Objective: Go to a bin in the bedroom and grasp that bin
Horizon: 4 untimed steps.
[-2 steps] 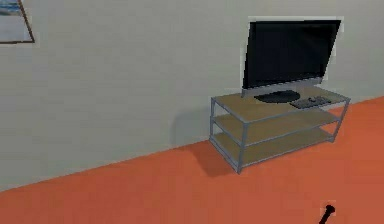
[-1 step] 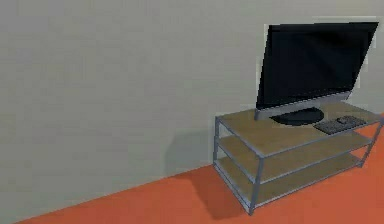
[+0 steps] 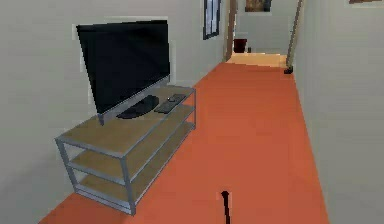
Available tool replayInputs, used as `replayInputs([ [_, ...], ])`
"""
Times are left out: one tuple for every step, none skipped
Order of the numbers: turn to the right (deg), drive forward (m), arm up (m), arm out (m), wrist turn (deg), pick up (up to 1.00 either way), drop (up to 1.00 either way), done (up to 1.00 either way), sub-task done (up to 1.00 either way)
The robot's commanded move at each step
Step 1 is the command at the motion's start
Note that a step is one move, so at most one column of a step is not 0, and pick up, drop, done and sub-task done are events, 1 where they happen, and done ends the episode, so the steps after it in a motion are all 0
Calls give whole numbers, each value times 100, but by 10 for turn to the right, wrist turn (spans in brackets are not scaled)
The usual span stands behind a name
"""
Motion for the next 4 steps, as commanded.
replayInputs([
  [0, 100, 0, 0, 0, 0, 0, 0, 0],
  [-30, 0, 0, 0, 0, 0, 0, 0, 0],
  [0, 25, 0, 0, 0, 0, 0, 0, 0],
  [240, 0, 0, 0, 0, 0, 0, 0, 0],
])
